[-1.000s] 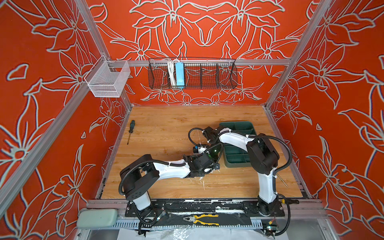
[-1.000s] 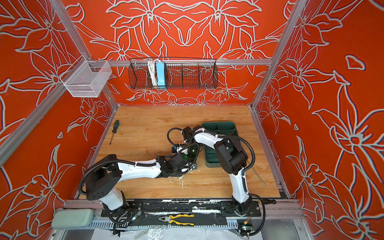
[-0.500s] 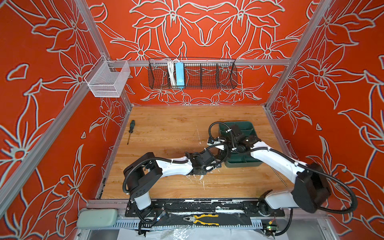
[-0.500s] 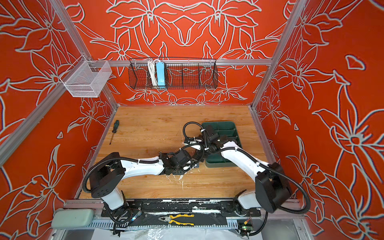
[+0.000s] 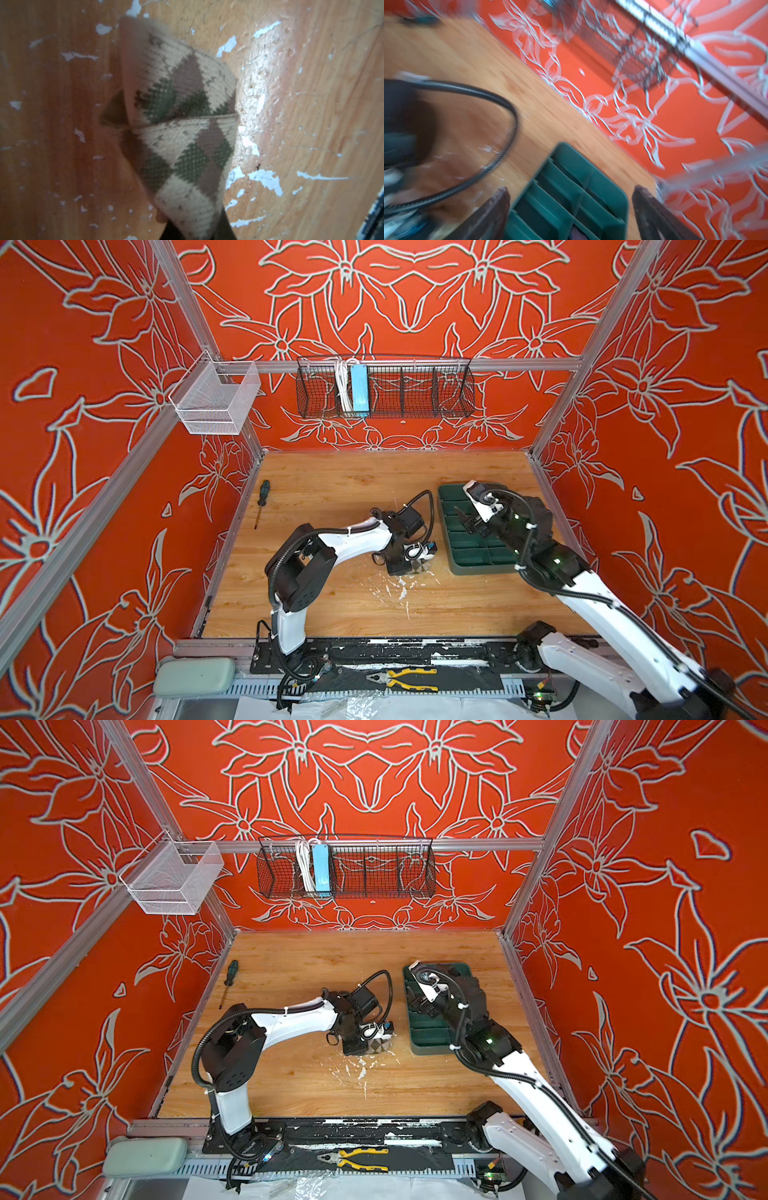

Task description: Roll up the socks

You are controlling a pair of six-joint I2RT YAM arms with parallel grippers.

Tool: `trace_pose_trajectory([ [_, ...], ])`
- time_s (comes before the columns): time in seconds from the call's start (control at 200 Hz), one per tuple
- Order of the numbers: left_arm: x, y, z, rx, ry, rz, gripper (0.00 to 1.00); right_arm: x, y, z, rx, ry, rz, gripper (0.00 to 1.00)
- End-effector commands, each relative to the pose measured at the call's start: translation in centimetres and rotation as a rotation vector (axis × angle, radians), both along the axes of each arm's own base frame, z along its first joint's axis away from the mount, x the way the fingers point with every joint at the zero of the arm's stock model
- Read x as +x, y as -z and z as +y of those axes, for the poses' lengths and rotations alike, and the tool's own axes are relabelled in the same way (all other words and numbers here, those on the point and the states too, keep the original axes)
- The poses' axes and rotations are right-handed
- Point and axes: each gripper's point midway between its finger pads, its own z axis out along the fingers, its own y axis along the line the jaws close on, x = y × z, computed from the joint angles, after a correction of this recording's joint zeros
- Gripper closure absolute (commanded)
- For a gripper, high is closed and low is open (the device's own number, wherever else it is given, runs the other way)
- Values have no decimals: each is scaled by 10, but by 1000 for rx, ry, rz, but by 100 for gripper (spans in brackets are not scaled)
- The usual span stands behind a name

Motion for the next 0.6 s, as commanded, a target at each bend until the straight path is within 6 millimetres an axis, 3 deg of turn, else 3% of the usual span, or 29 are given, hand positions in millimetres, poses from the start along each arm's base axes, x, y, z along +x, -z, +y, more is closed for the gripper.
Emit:
trace_pose_trajectory([
  [0.0, -49, 27, 26, 96, -76, 331, 100, -79, 39, 42, -141, -484, 100, 16],
  [0.09, -45, 24, 23, 63, -118, 387, 100, -115, 64, 46, -239, -630, 134, 20],
  [0.22, -39, 21, 20, 9, -169, 482, 100, -130, 109, 54, -458, -701, 149, 23],
  [0.32, -35, 26, 21, 19, -194, 519, 100, -123, 140, 76, -578, -738, 89, 24],
  [0.405, -33, 28, 21, 28, -205, 525, 100, -111, 164, 97, -639, -771, 49, 32],
  [0.475, -32, 30, 22, 34, -208, 522, 100, -96, 177, 115, -652, -764, 28, 39],
  [0.596, -31, 31, 23, 38, -214, 520, 100, -73, 198, 134, -677, -732, 30, 40],
])
